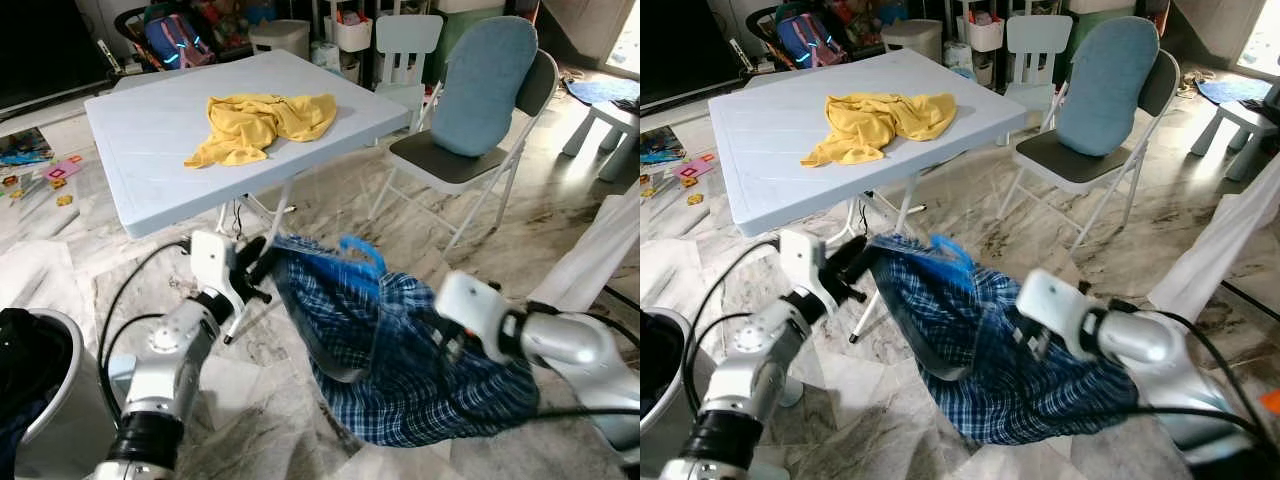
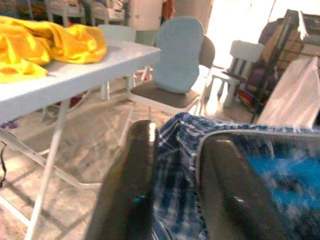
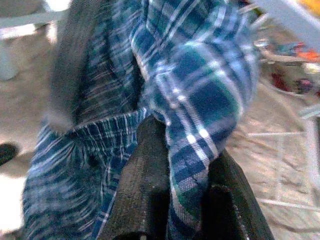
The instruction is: Hang hanger
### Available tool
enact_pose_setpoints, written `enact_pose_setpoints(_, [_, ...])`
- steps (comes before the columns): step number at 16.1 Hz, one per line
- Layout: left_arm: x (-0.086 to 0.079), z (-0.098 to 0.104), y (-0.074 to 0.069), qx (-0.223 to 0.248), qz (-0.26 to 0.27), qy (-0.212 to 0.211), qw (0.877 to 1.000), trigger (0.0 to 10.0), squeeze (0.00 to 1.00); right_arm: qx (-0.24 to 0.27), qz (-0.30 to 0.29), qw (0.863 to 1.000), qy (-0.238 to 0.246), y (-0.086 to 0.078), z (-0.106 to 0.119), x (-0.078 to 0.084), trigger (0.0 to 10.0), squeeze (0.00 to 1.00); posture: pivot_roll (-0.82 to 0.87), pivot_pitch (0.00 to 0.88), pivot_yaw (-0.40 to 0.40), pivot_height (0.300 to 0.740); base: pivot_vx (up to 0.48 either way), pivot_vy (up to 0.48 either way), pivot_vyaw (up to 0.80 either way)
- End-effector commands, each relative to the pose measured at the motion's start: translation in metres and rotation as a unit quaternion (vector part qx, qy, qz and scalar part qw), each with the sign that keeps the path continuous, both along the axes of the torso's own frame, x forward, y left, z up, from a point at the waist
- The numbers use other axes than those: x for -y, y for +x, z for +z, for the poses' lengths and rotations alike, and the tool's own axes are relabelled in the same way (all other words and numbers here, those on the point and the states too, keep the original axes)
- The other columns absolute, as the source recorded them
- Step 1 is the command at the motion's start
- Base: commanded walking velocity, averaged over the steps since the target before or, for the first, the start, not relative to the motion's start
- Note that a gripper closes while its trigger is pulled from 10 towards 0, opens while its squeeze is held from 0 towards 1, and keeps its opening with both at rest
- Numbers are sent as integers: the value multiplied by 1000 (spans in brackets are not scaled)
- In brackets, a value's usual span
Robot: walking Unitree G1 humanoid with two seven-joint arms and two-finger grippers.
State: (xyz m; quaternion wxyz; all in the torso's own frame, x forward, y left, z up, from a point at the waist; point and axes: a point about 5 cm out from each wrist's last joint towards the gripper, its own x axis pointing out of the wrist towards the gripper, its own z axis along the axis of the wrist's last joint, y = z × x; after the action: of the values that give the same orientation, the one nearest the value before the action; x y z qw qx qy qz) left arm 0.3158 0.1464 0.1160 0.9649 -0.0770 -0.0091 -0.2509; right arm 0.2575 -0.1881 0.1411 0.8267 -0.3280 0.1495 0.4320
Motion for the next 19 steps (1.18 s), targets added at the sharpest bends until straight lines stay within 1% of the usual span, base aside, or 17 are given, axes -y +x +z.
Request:
enact_pose_setpoints(1, [-11,6,5,7,22,8,1000,0,0,3,24,1000,7,-3,8,2,10000,0,-279,0,55,740,0,0,0])
enact_pose_setpoints(2, [-16,5,6,3,33,14,999,0,0,-14,38,999,14,-8,12,8,10000,0,-281,0,55,740,0,0,0])
enact_pose_setpoints(3, [-20,4,7,0,39,19,999,0,0,-28,48,998,32,-13,19,14,10000,0,-282,0,56,740,0,0,0])
enact_pose_setpoints(4, [-23,2,7,-10,40,19,999,0,0,-42,55,996,61,-15,34,26,10000,0,-287,0,60,740,0,0,0])
enact_pose_setpoints(5, [-23,1,7,-14,38,20,999,0,0,-43,54,995,71,-15,40,32,10000,0,-289,0,60,740,0,0,0])
enact_pose_setpoints(7, [-23,-3,6,-24,33,22,999,0,0,-28,56,994,85,-12,54,40,10000,0,-291,0,63,740,0,0,0])
enact_pose_setpoints(8, [-23,-8,6,-33,32,26,999,0,0,-30,64,992,105,-14,65,45,10000,0,-291,0,63,740,0,0,0])
enact_pose_setpoints(10, [-24,-13,5,-46,29,26,998,0,0,-42,81,988,121,-19,73,48,10000,0,-289,0,64,740,0,0,0])
enact_pose_setpoints(12, [-24,-19,4,-65,33,17,997,0,0,-55,110,983,134,-27,84,51,10000,0,-289,0,65,740,0,0,0])
enact_pose_setpoints(14, [-19,-26,1,-81,27,7,996,0,0,-41,108,979,167,-24,97,51,10000,0,-293,0,65,740,0,0,0])
enact_pose_setpoints(16, [-9,-27,-2,-78,10,8,997,0,0,-20,80,978,191,-14,99,49,10000,0,-294,0,62,740,0,0,0])
enact_pose_setpoints(17, [-2,-27,-3,-76,0,9,997,0,0,4,56,979,195,-5,97,45,10000,0,-294,0,62,740,0,0,0])
enact_pose_setpoints(18, [11,-30,-8,-79,-26,18,996,0,0,43,17,975,217,9,92,35,10000,0,-292,0,62,740,0,0,0])
enact_pose_setpoints(19, [16,-31,-10,-74,-36,24,996,0,0,45,10,972,228,12,89,30,10000,0,-288,0,59,740,0,0,0])
